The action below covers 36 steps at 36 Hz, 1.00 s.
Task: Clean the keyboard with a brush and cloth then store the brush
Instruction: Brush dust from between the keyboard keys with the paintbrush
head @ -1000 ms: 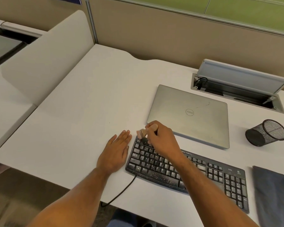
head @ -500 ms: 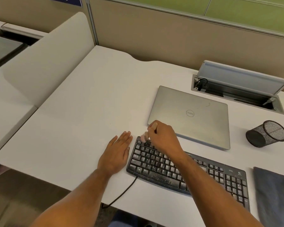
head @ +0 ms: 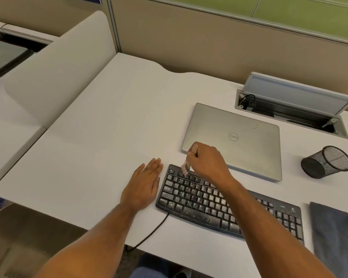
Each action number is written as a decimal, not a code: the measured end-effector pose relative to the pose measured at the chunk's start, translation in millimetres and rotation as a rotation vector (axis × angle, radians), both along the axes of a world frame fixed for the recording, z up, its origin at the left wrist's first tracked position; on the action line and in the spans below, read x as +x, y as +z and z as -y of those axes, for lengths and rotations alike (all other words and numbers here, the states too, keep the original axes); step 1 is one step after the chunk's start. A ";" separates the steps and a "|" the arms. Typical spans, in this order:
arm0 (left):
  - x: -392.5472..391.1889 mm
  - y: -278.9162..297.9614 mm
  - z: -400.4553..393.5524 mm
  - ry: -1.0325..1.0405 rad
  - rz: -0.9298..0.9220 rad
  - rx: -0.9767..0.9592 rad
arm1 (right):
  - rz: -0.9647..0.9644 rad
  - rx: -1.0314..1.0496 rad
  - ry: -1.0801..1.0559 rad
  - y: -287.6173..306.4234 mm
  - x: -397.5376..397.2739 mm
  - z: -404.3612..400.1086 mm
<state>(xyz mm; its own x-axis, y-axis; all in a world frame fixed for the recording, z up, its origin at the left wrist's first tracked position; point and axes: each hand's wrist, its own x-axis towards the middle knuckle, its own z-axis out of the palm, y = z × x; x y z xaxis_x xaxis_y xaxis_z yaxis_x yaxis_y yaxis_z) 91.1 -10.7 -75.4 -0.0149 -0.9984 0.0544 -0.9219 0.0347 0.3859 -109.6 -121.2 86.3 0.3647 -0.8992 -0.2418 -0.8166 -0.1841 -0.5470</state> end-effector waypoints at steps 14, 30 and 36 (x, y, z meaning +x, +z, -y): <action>-1.4 2.0 0.1 -0.001 -0.004 -0.024 | -0.085 0.044 0.109 6.2 -3.2 2.2; -1.1 2.7 0.4 0.003 -0.001 -0.001 | 0.020 0.081 -0.055 14.0 -5.8 4.3; -1.2 3.2 0.8 0.002 0.001 -0.001 | 0.096 0.185 0.000 11.4 -7.2 7.2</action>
<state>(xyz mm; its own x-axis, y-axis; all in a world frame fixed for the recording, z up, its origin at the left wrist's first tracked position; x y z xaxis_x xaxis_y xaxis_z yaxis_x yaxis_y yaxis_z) 89.9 -11.5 -72.2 -0.0129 -0.9984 0.0552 -0.9222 0.0332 0.3852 -116.8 -128.4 97.7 0.3941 -0.8425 -0.3672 -0.7594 -0.0734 -0.6465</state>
